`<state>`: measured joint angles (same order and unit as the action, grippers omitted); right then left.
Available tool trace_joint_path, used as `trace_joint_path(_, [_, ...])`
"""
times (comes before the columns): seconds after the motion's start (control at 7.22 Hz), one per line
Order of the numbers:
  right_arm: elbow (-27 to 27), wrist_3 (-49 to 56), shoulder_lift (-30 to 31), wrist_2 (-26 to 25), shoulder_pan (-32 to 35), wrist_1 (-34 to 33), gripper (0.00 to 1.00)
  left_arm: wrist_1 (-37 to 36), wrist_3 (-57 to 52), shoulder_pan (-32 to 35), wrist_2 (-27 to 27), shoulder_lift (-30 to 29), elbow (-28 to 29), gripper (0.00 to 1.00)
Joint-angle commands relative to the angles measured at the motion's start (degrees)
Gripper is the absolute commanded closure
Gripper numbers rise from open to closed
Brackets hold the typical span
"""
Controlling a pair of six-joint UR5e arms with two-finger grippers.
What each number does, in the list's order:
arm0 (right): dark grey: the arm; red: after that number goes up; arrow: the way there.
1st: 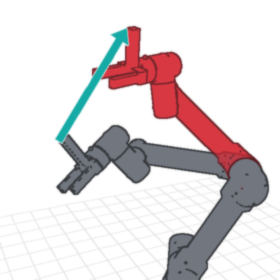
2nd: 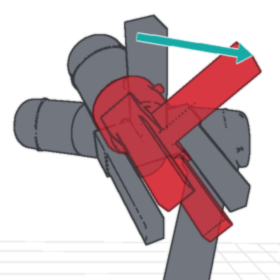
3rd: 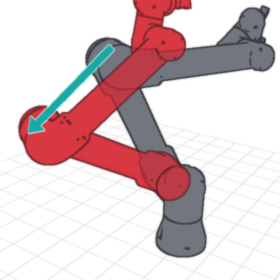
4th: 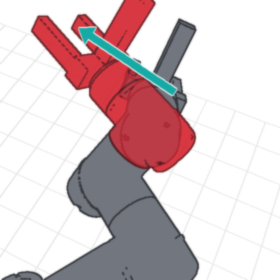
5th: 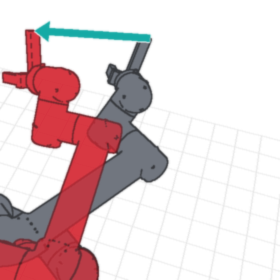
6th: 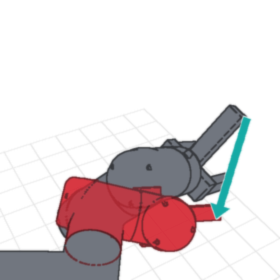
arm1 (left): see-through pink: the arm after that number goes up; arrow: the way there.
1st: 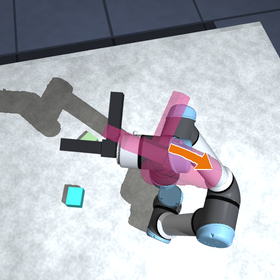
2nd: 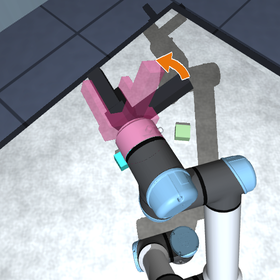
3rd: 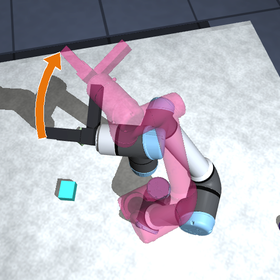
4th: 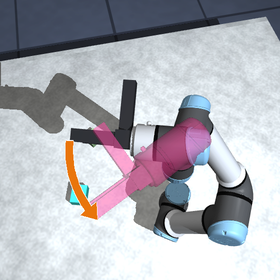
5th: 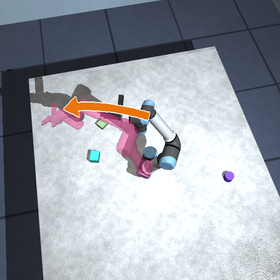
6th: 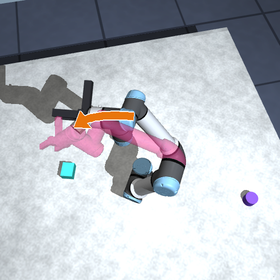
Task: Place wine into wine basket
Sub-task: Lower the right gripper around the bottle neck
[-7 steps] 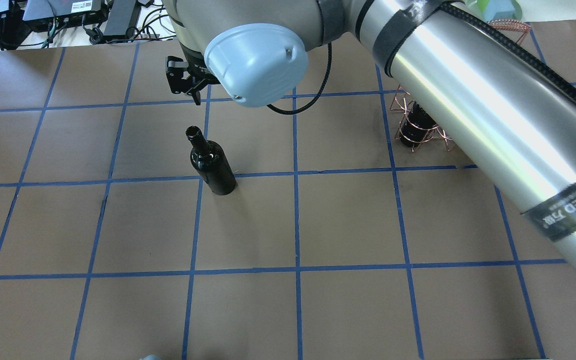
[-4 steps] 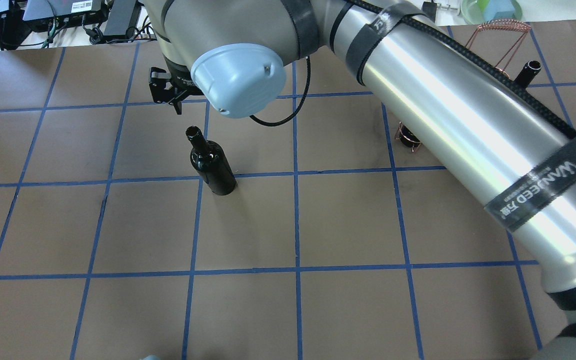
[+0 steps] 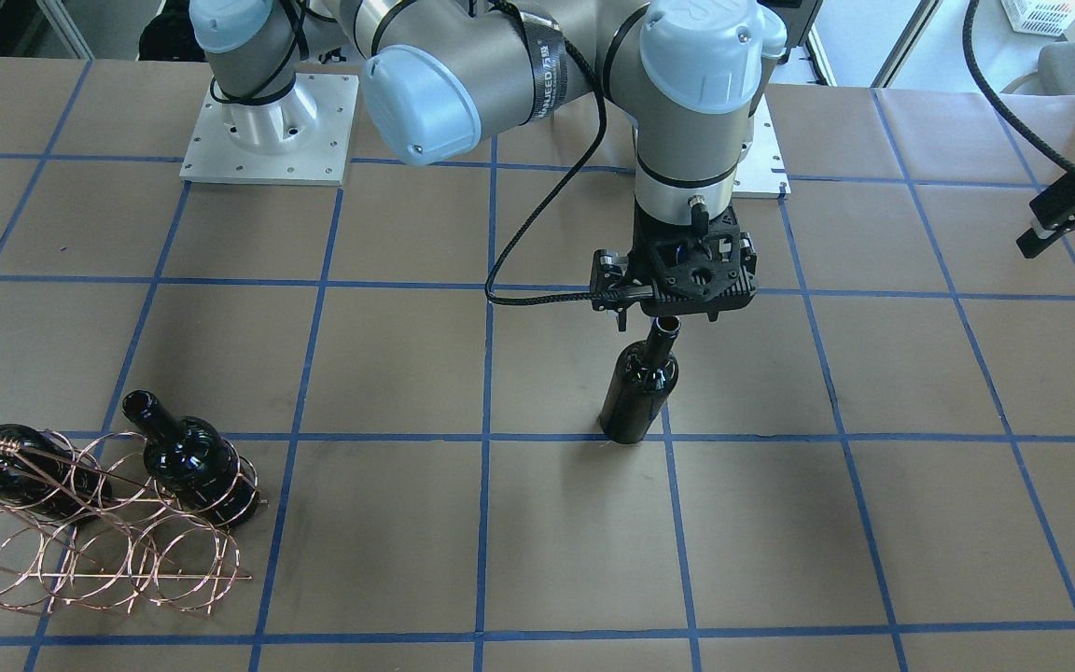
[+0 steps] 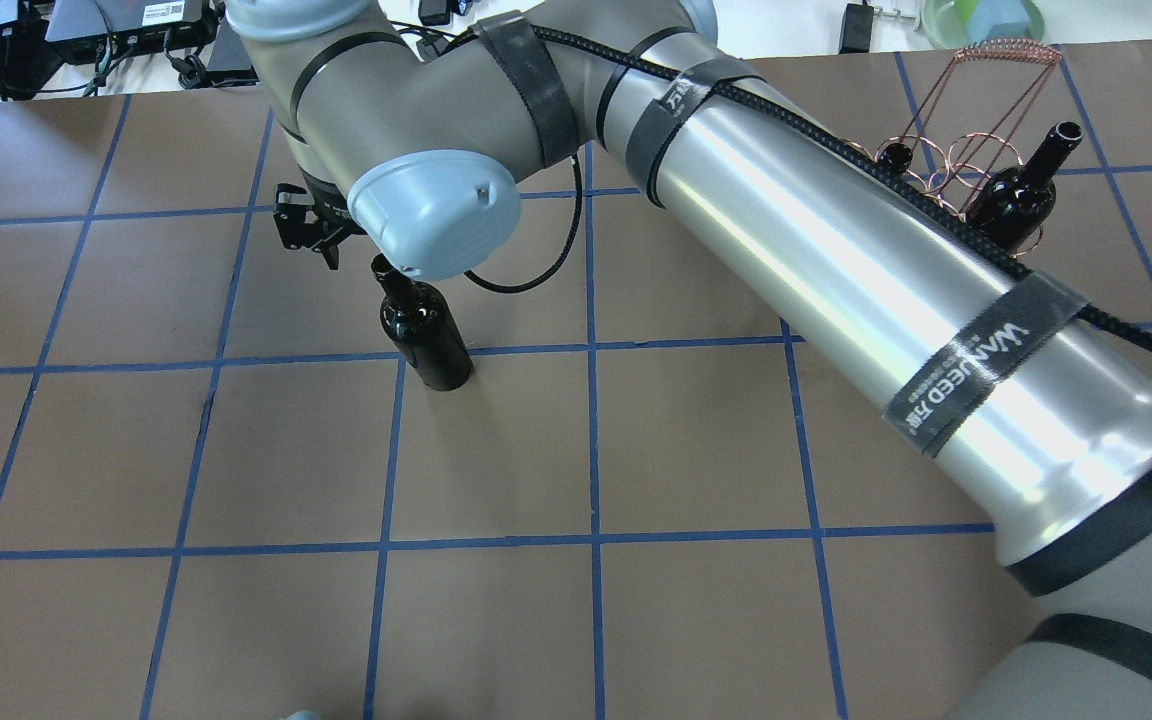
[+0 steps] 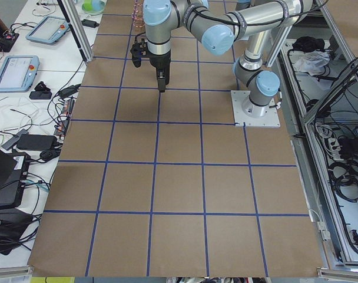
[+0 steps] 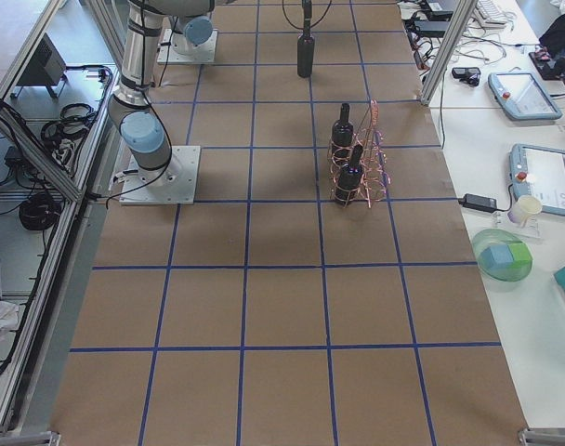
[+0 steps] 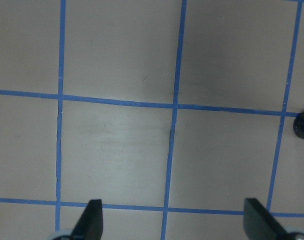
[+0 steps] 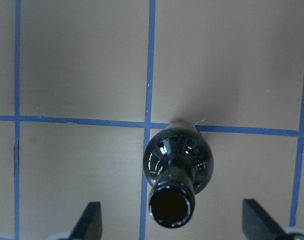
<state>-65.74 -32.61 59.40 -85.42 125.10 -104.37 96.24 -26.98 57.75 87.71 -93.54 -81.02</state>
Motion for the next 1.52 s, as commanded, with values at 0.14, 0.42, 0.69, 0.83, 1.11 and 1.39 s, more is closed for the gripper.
trace_joint_path(0.14, [-0.35, -0.17, -1.21, 0.42, 0.41, -1.35, 0.11, 0.0, 0.0, 0.0, 0.0, 0.03, -0.1, 0.0])
trace_joint_path(0.42, [-0.27, 0.44, -1.48, 0.6, 0.41, -1.36, 0.11, 0.0, 0.0, 0.0, -0.09, 0.03, -0.1, 0.0])
trace_joint_path(0.69, [-0.27, 0.79, -1.65, 0.6, 0.41, -1.36, 0.16, 0.0, 0.0, 0.0, -0.09, 0.11, -0.1, 0.0])
trace_joint_path(0.83, [-0.35, 0.79, -1.65, 0.6, 0.32, -1.27, 0.25, 0.0, 0.0, 0.0, -0.09, 0.11, -0.1, 0.0])
trace_joint_path(1.11, [-0.35, 0.79, -1.65, 0.69, 0.32, -1.27, 0.55, 0.09, 0.0, 0.0, -0.18, 0.11, -0.1, 0.0])
trace_joint_path(1.39, [-0.35, 0.97, -1.65, 0.69, 0.23, -1.27, 0.66, 0.0, 0.0, 0.0, -0.18, 0.2, -0.54, 0.0])
